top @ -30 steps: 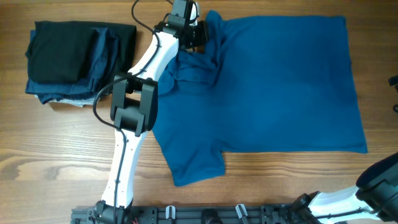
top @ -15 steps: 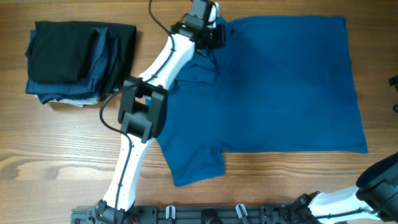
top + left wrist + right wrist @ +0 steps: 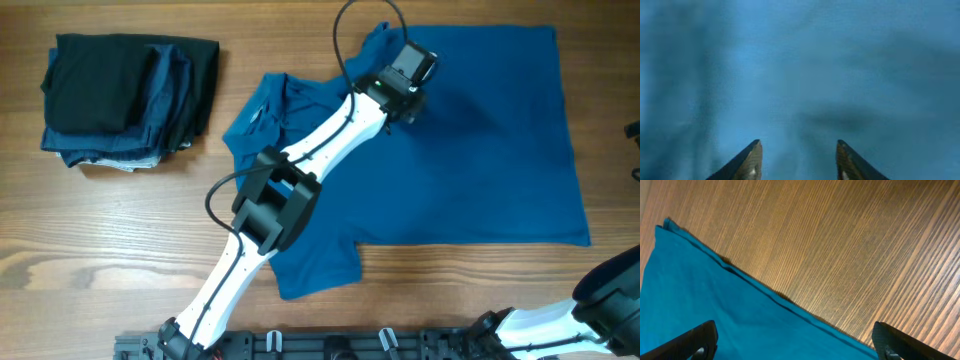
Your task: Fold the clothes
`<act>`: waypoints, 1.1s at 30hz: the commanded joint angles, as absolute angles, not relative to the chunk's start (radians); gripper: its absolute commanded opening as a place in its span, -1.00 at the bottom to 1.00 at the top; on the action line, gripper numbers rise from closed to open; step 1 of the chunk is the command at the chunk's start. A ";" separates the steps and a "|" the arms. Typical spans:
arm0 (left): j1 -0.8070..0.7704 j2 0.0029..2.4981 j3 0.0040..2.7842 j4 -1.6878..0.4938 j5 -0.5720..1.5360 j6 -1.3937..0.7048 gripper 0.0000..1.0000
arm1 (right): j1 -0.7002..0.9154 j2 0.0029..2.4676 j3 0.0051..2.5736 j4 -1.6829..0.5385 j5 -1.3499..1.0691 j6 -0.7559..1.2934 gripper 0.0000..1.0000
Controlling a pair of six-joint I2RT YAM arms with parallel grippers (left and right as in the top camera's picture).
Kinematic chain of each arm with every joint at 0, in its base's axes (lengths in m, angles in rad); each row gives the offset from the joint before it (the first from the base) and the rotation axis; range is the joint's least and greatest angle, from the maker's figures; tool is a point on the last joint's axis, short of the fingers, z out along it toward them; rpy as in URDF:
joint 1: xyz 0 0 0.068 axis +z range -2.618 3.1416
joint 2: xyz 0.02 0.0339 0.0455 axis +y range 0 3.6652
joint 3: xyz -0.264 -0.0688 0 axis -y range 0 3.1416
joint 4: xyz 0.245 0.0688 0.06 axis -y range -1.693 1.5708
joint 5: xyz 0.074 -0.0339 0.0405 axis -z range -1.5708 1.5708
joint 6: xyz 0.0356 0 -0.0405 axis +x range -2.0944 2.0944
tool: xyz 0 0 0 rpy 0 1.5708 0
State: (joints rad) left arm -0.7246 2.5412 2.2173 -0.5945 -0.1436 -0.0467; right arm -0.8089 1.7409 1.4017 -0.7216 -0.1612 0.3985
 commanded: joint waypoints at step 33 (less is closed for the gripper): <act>-0.389 2.568 2.227 -0.528 0.329 -0.413 -0.09 | -0.816 1.730 1.414 -0.722 -0.173 0.395 0.99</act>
State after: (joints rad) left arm -0.3874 2.5252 2.2173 -0.5358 0.3054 -0.3912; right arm -0.8089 1.7409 1.4017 -0.7216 -0.1612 0.3985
